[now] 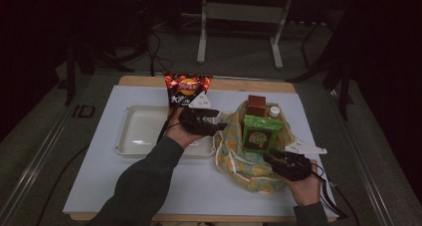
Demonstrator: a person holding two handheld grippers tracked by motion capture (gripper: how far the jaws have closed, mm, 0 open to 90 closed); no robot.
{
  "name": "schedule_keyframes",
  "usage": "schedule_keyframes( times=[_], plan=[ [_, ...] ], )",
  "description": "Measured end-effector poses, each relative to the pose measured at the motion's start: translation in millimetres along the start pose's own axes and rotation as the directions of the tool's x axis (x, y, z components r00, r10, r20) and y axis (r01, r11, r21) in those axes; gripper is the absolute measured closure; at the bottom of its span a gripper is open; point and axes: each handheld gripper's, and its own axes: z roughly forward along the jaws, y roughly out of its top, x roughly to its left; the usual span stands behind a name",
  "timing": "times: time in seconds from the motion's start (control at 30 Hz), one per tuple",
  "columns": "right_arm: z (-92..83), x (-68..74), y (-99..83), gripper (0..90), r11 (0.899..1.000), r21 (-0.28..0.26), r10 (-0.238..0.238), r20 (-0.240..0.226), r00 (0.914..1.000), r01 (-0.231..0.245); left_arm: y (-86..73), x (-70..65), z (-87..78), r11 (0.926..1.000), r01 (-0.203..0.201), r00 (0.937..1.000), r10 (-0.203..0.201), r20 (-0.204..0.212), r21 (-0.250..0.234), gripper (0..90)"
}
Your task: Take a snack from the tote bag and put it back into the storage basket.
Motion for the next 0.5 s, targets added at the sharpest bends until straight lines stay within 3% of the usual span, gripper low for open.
schedule_keyframes(
  times=[0.37,0.5],
  plan=[
    [2.6,2.0,-0.4,63.8,1.0,0.001,0.006,-0.013,0.9999,-0.006,47.5,11.2,31.9,0.9998,-0.014,0.998,0.015,0.062,-0.014,36.5],
    [-2.8,0.5,0.4,63.9,0.999,-0.022,0.023,-0.03,0.9993,-0.023,57.2,12.4,45.7,0.9995,-0.029,0.9975,0.028,0.065,0.012,31.8]
  ],
)
